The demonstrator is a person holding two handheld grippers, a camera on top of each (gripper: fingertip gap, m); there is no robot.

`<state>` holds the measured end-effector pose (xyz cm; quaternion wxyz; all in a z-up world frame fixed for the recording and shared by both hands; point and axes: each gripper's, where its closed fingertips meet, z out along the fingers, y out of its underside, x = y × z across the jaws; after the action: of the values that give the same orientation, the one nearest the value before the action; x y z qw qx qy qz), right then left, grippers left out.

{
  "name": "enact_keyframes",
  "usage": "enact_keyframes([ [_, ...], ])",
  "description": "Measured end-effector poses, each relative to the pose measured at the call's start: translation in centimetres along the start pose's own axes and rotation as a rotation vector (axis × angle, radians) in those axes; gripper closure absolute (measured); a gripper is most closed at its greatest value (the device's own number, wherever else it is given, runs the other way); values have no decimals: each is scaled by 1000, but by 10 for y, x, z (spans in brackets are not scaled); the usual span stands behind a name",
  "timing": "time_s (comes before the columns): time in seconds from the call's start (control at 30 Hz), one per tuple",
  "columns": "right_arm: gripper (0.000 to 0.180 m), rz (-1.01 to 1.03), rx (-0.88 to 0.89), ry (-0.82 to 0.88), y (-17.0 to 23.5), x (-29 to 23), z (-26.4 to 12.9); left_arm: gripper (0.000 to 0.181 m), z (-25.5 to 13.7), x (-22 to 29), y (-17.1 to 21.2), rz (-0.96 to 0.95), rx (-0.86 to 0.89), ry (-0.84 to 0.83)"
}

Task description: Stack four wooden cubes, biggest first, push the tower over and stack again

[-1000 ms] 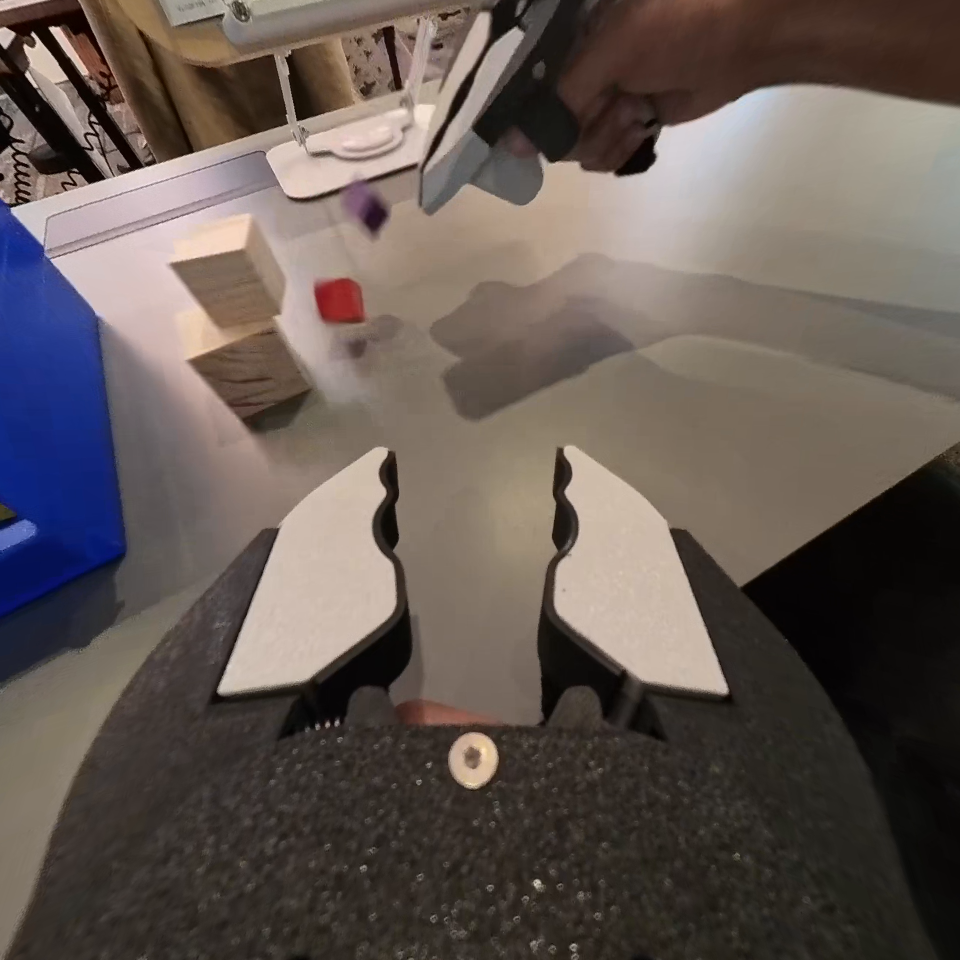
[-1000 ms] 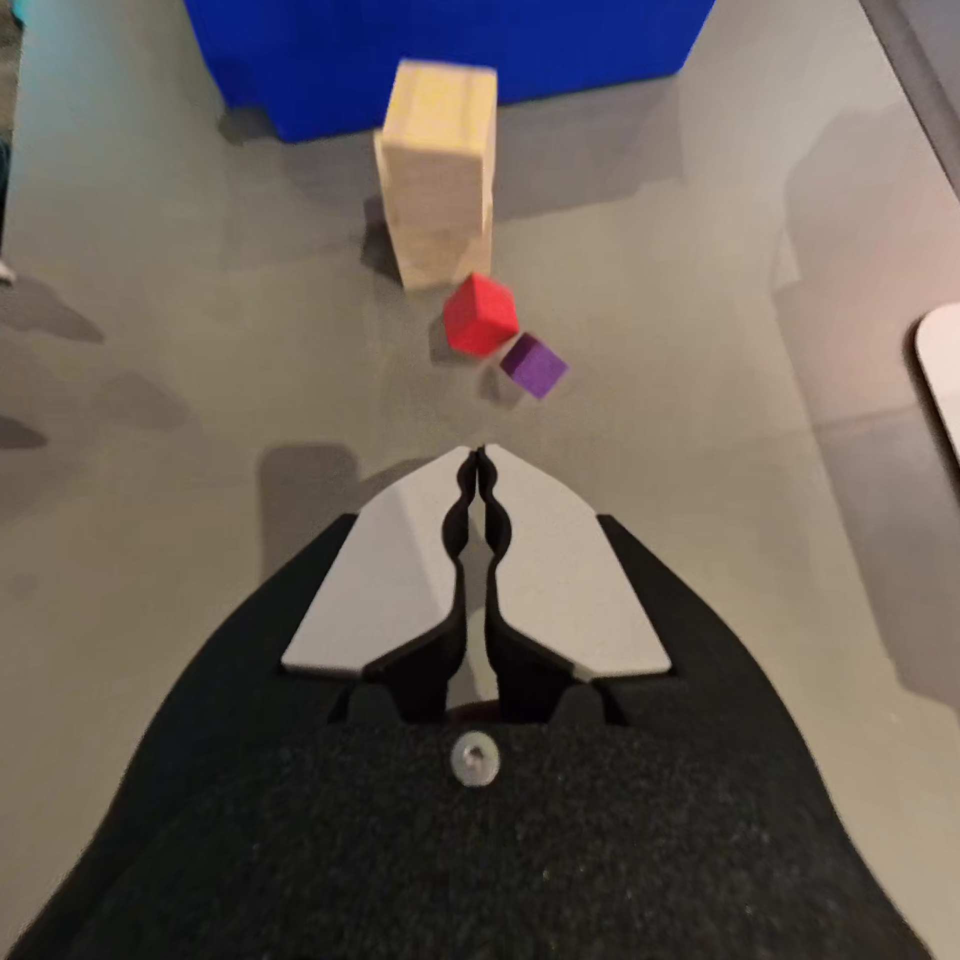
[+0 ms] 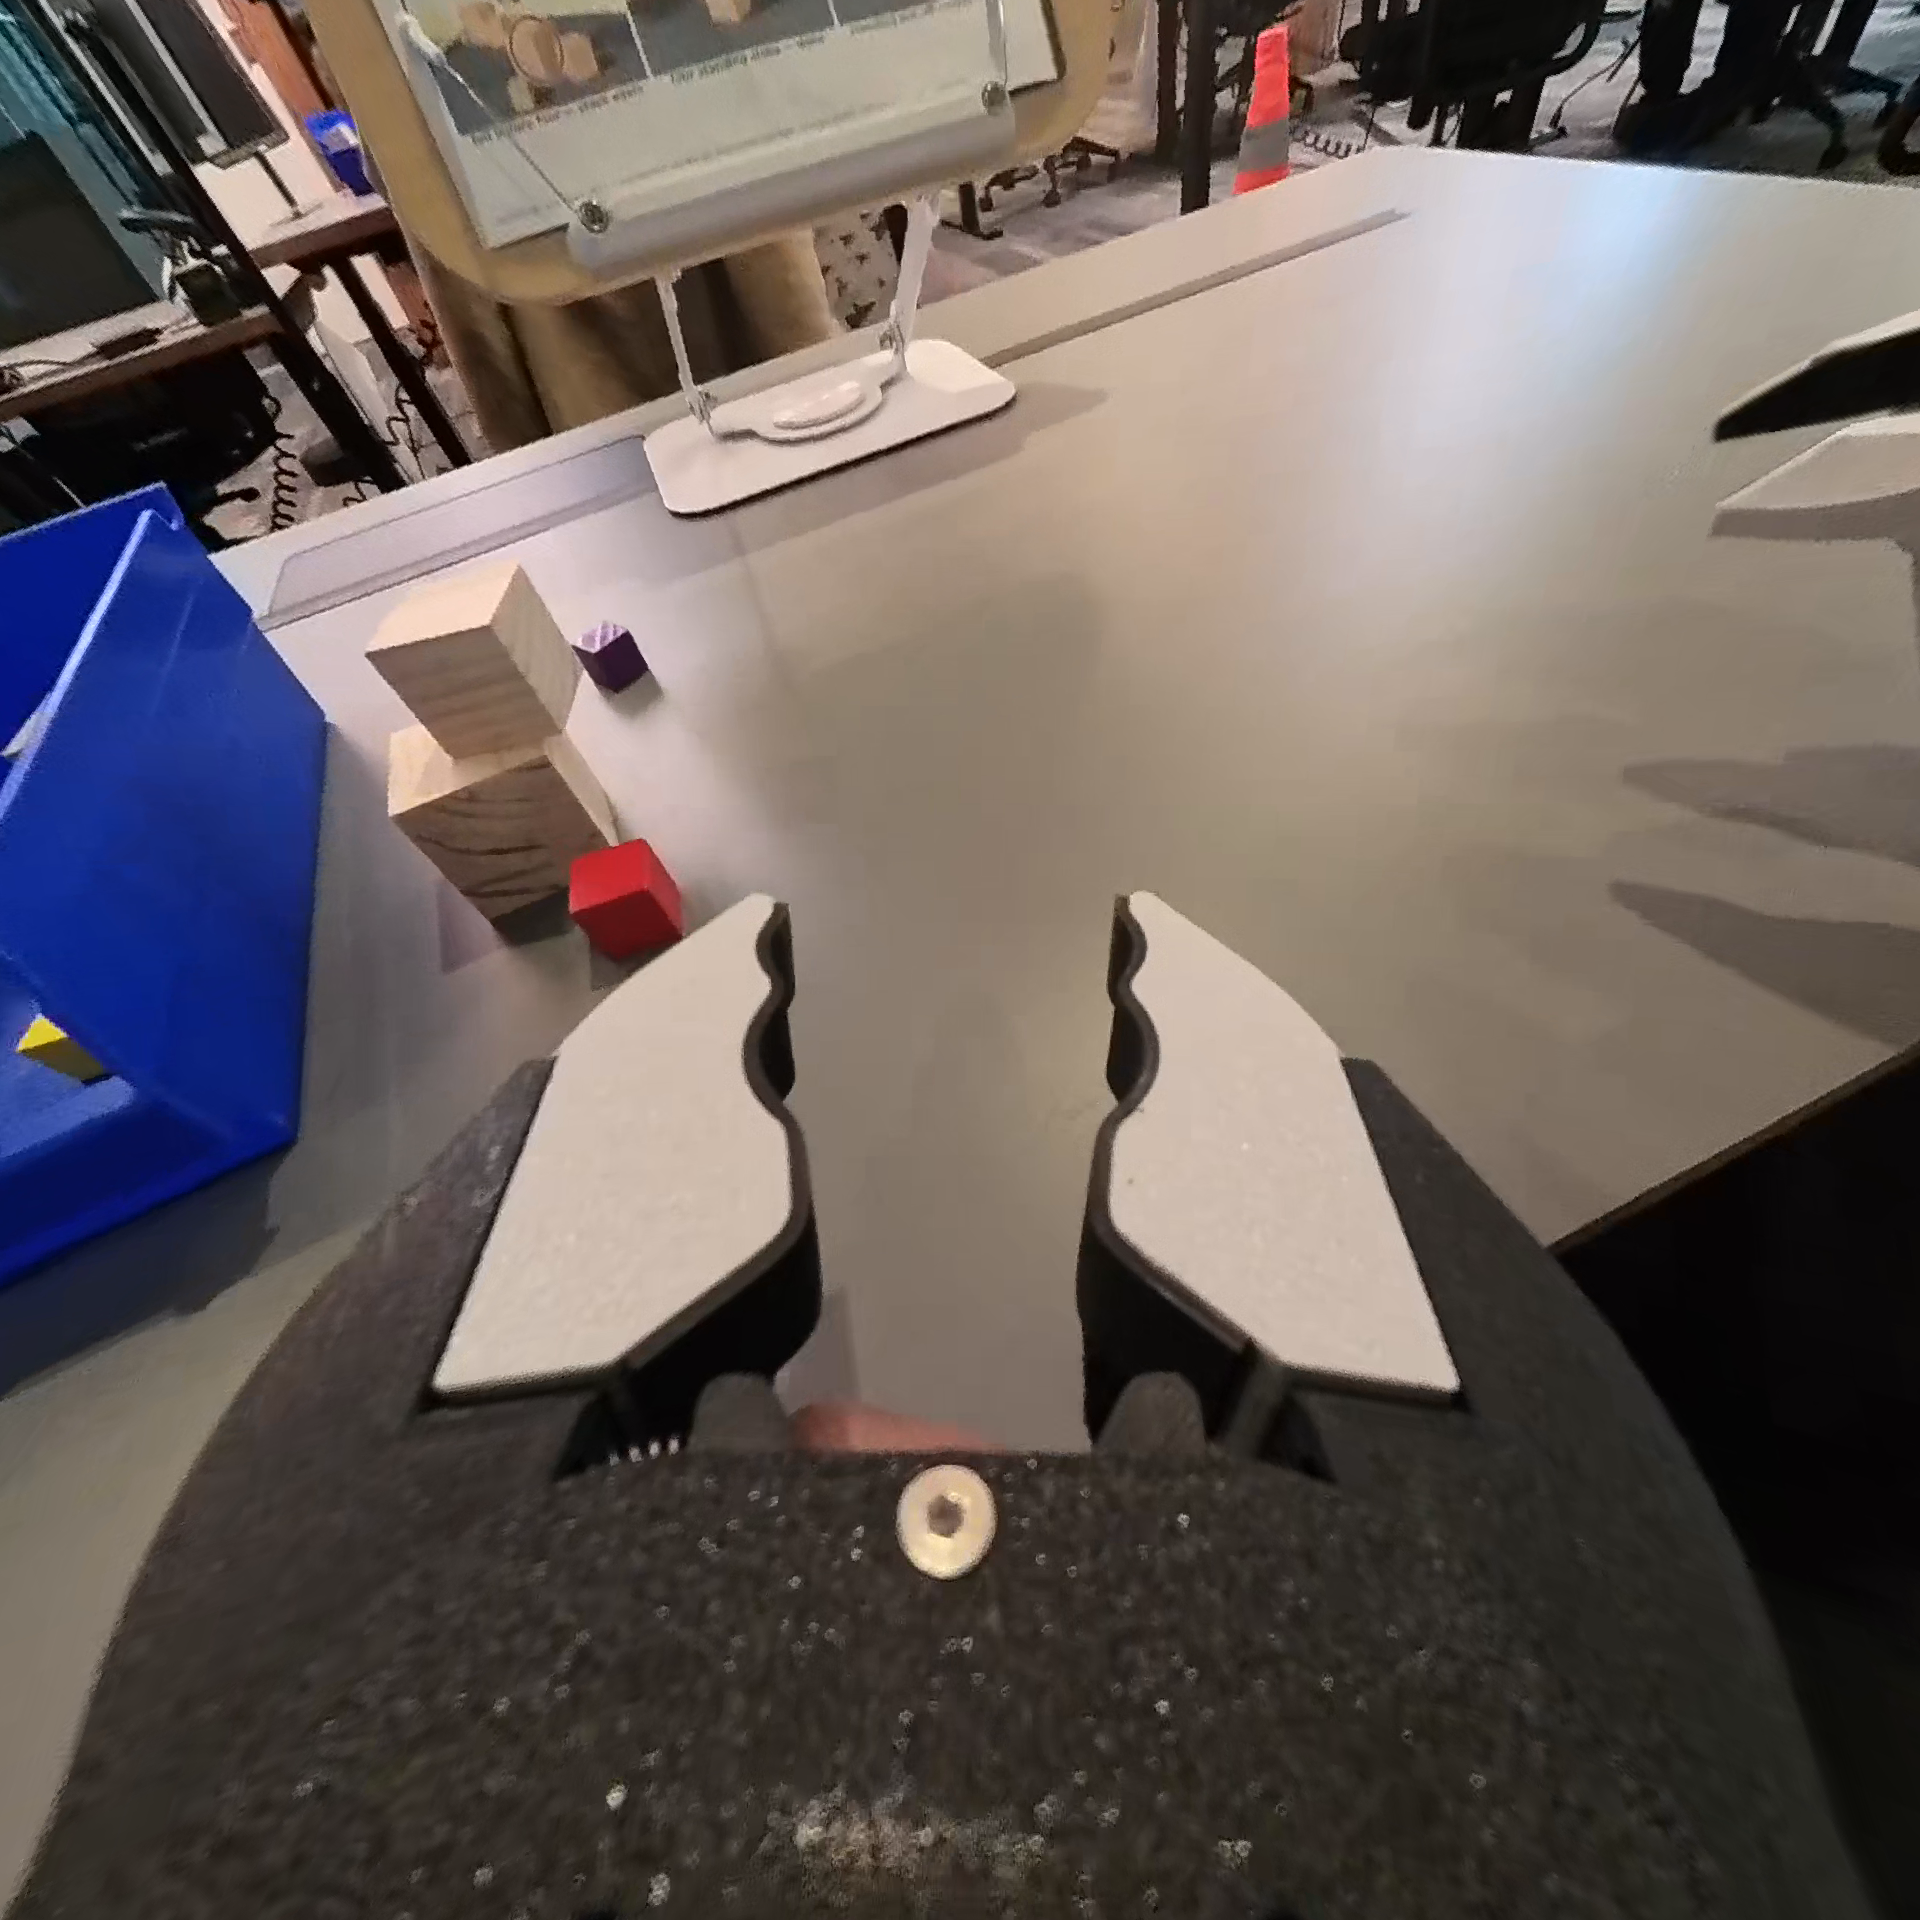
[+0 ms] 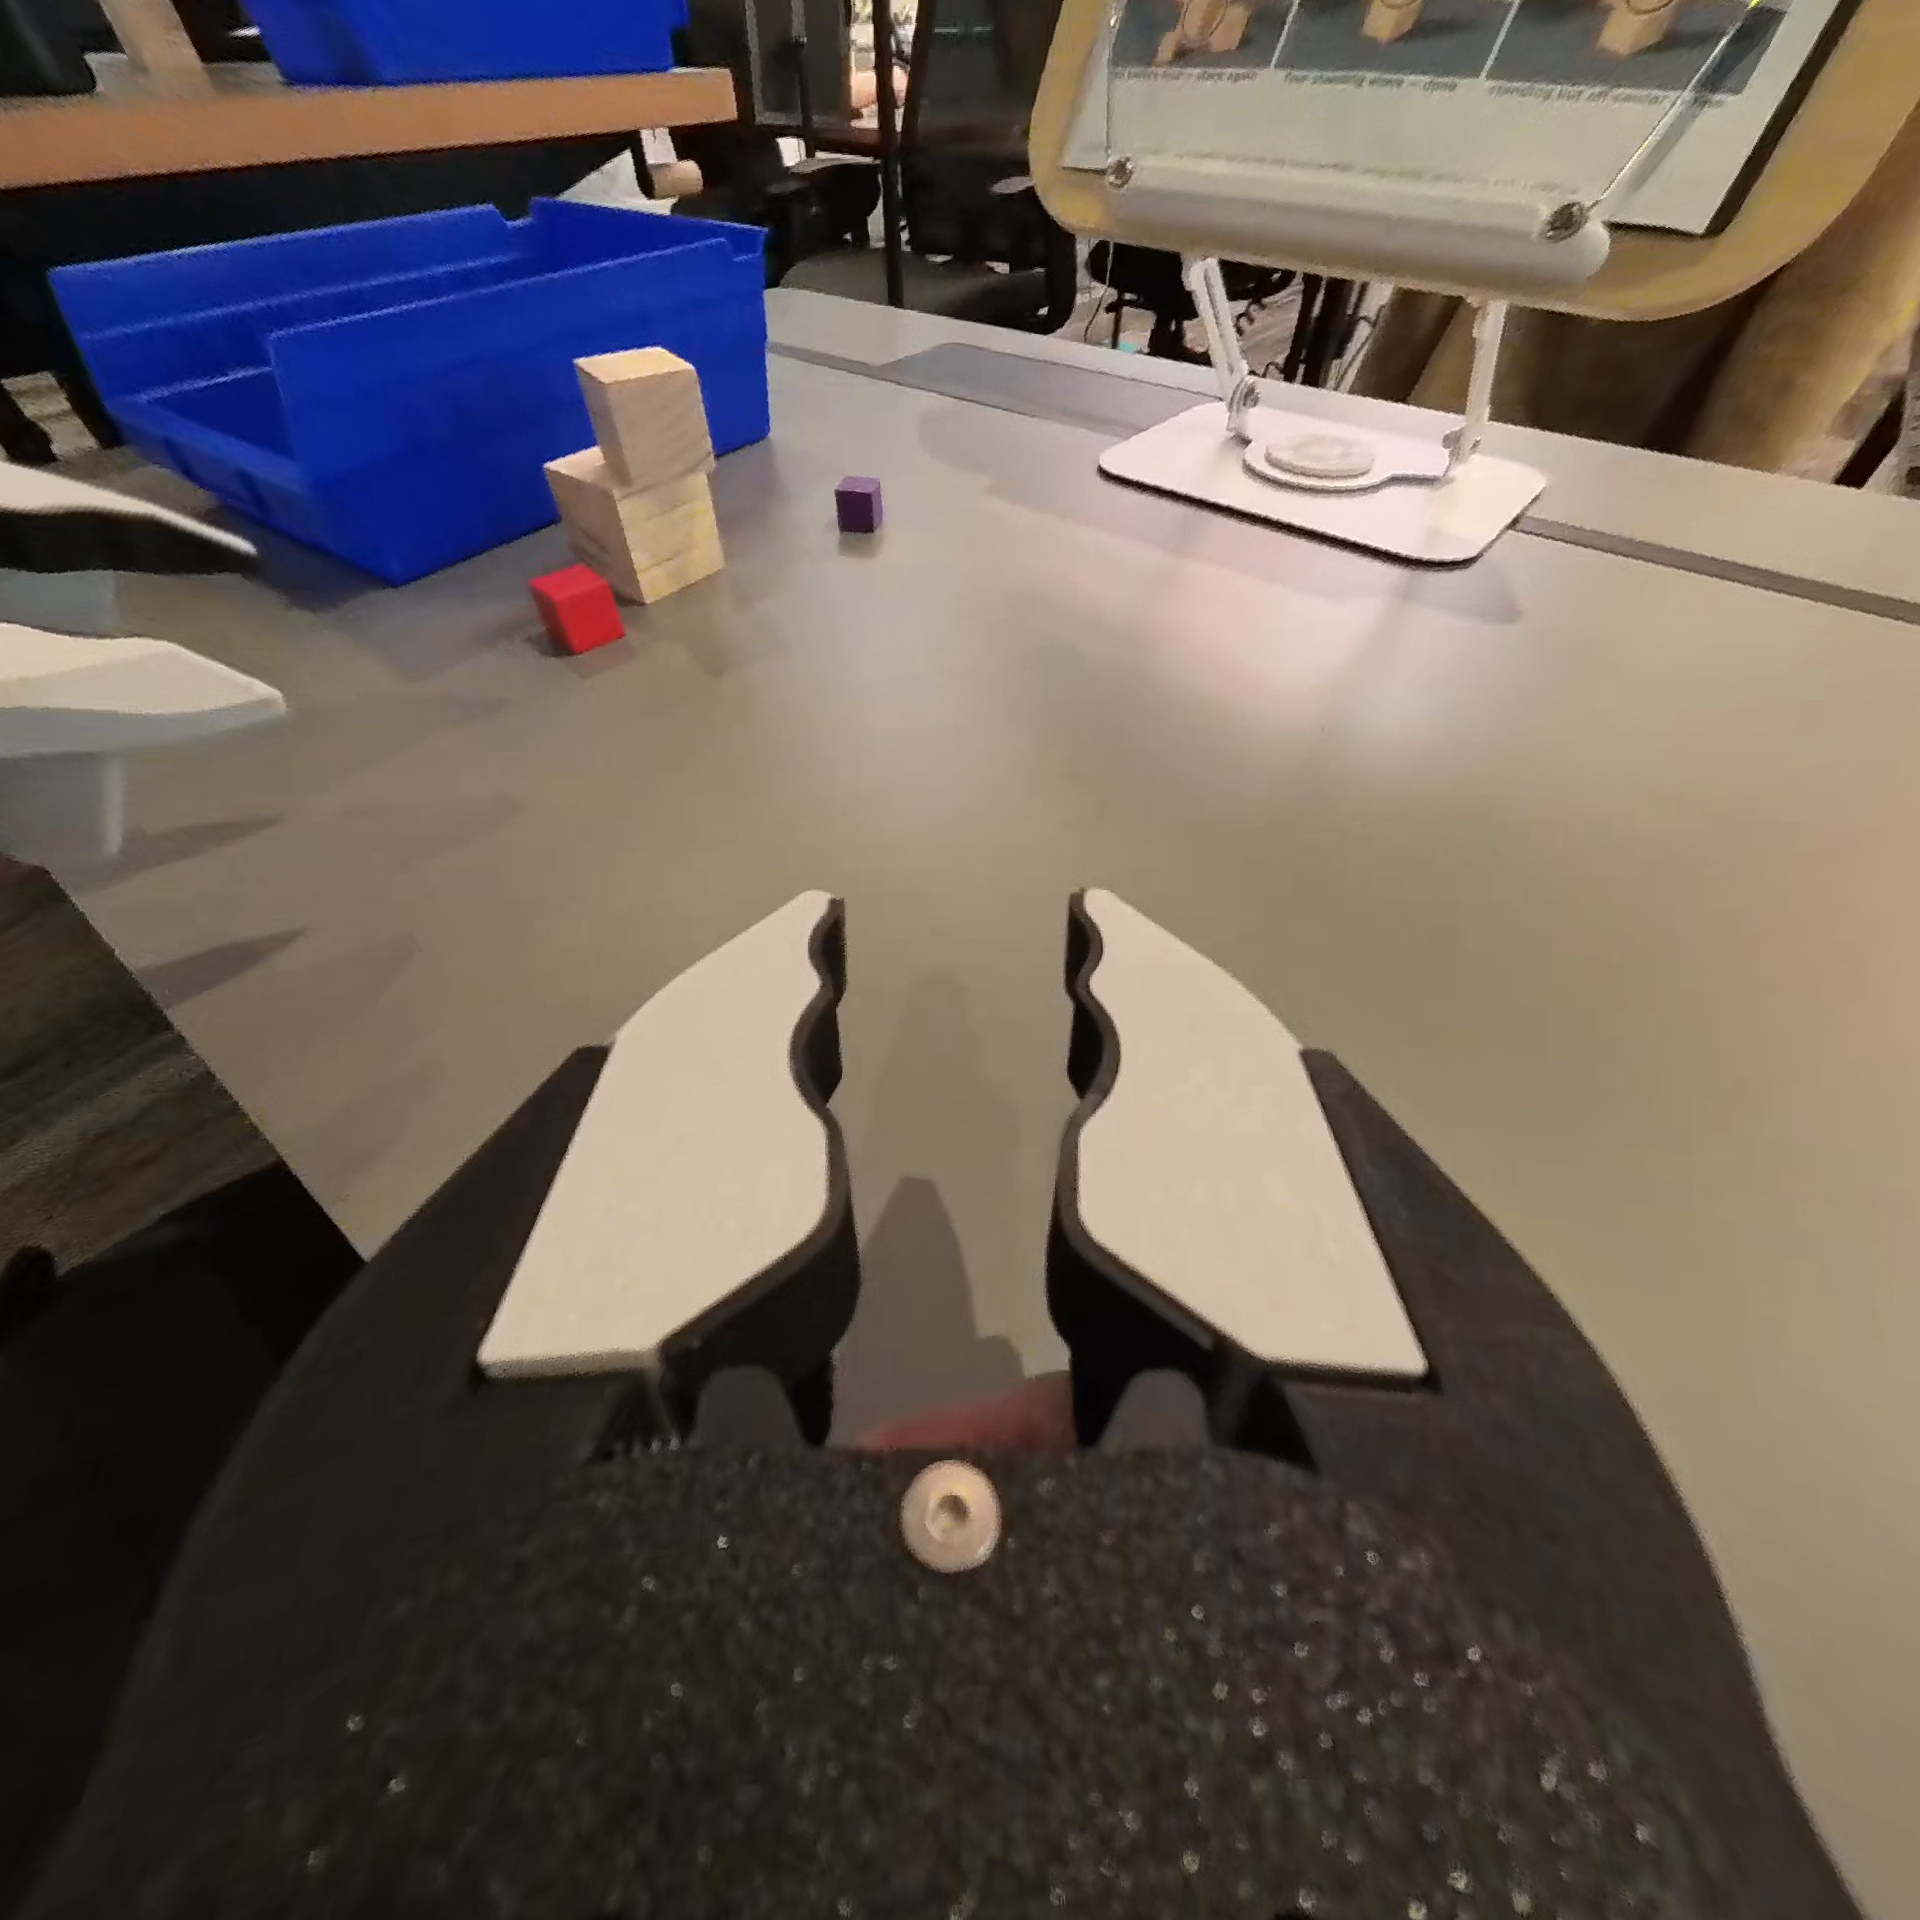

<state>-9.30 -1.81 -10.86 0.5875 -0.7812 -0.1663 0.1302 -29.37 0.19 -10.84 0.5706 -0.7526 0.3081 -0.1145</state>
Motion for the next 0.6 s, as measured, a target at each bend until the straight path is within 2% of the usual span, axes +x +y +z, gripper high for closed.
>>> enact_keyframes([
  [0.3,141,-27,-21,-10,5,-6,-1,122,6,8,10,12,-51,20],
  [0.6,142,-38,-33,-18,8,-8,0,122,9,-4,17,-18,-85,-14],
])
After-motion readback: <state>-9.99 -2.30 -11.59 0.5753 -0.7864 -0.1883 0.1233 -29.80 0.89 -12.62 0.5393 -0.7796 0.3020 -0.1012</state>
